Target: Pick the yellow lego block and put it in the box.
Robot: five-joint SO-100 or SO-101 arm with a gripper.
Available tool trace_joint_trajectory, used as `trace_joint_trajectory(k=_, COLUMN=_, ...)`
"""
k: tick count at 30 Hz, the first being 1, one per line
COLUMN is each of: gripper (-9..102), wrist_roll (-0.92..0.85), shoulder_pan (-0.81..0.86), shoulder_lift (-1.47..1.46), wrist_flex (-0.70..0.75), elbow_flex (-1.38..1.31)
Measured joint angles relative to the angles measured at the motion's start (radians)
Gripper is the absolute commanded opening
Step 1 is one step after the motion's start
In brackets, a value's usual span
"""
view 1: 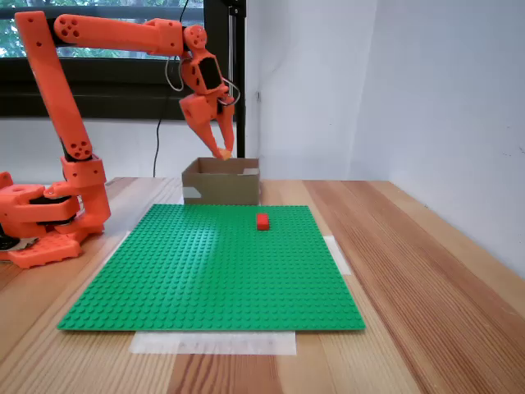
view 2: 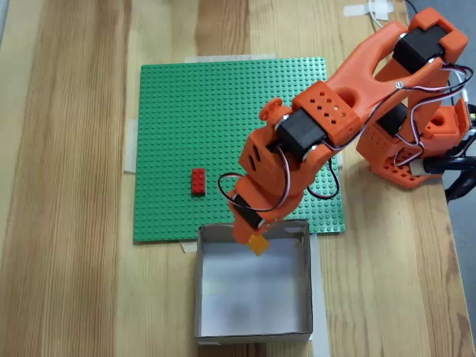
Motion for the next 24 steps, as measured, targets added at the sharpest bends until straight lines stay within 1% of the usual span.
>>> trace_joint_trajectory(k=8, gripper=0, wrist_roll=0.015, shoulder_pan=-0.029, shoulder_lift=-0.051, wrist_flex=0.023, elbow_flex=-0.017)
trace_joint_trajectory(k=12, gripper=0, wrist_roll=0.026, shoulder_pan=-0.060, shoulder_lift=-0.103, wrist_flex=0.052, elbow_flex=-0.067)
trace_joint_trajectory(k=24, gripper=0, wrist_roll=0.031, shoulder_pan=-0.078, shoulder_lift=-0.272, wrist_flex=0.103, elbow_flex=-0.196)
